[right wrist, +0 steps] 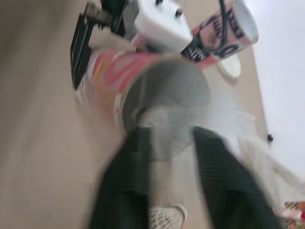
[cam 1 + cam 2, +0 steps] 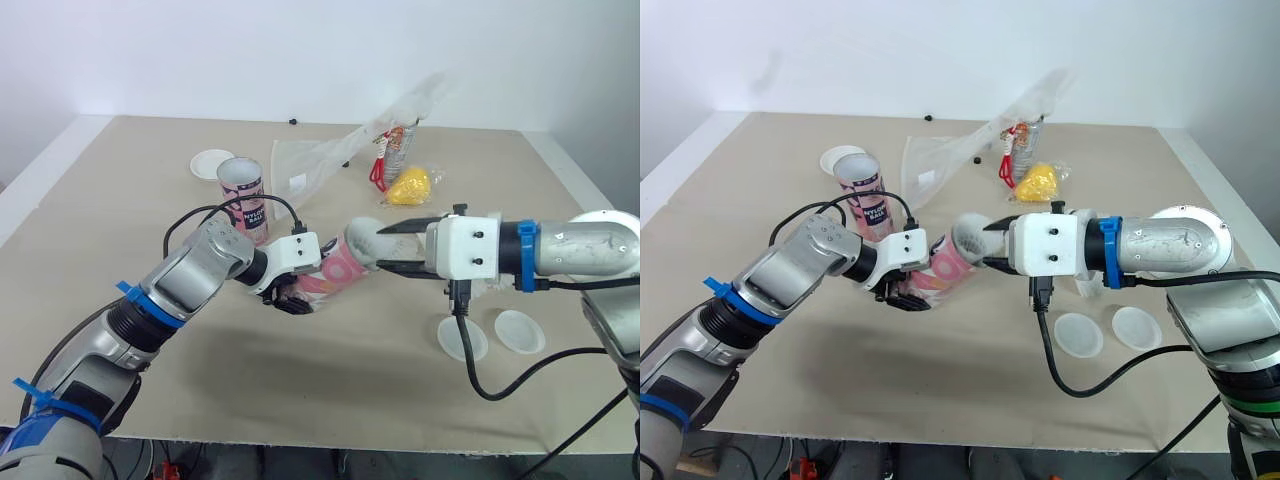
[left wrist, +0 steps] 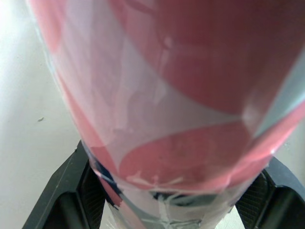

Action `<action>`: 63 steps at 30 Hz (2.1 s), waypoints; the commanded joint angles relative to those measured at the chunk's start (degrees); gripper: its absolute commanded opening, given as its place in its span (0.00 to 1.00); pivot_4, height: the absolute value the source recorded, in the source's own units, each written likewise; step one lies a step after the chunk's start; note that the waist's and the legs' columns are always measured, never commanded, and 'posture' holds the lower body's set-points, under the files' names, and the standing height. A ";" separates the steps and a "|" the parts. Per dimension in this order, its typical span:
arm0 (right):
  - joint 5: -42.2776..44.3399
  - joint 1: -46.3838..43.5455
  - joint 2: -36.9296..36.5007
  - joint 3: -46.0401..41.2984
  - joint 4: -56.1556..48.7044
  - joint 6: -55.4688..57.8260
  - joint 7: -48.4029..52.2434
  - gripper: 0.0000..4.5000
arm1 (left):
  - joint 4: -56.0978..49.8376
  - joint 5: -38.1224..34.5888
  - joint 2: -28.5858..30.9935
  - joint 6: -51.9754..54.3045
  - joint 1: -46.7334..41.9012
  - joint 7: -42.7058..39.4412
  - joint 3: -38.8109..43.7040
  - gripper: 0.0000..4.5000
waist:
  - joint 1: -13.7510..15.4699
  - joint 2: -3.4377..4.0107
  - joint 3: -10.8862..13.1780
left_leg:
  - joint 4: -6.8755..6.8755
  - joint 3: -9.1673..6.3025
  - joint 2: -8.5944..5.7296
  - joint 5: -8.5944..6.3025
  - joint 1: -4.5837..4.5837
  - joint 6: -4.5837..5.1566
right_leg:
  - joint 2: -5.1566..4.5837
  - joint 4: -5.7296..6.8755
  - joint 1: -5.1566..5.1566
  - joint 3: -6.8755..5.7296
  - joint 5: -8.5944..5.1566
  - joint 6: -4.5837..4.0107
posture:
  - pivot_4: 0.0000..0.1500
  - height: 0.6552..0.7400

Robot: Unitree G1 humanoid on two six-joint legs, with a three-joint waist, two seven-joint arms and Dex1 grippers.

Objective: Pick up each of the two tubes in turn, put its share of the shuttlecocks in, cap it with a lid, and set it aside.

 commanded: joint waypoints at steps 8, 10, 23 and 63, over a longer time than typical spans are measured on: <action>22.61 8.41 12.73 -22.10 -0.43 24.06 -17.51 0.99 | 1.88 0.55 1.08 -1.92 -0.16 0.42 1.79 0.69 | 0.27 -0.15 -0.07 | 0.08 -0.15 -0.01 0.00 -0.01 0.00 | 0.00 0.04 0.12 -0.11 0.06 -0.11 | 1.00 1.00; 23.01 12.23 15.11 -24.02 -0.96 25.79 -21.50 0.99 | 2.23 0.60 1.51 -2.44 -0.16 0.20 1.89 0.69 | 0.24 -0.12 -0.04 | 0.15 -0.32 -0.01 0.00 -0.01 0.00 | 0.02 0.03 0.22 -0.23 0.02 -0.17 | 1.00 1.00; 0.38 23.23 38.70 -4.28 -5.94 23.28 -53.87 0.99 | 1.69 0.80 4.41 -3.23 0.13 -0.75 2.62 0.69 | -0.16 0.38 0.12 | 0.04 -0.55 -0.06 0.09 0.00 -0.01 | 0.27 0.18 0.01 -0.09 0.04 -0.08 | 1.00 1.00; -6.37 8.56 55.43 -6.97 23.03 12.27 -61.32 0.60 | -2.26 0.25 5.08 0.31 1.95 0.94 2.78 0.69 | -0.20 0.38 0.12 | -0.04 -0.56 -0.06 0.09 -0.05 -0.02 | 0.26 0.17 -0.01 -0.14 0.01 -0.10 | 1.00 1.00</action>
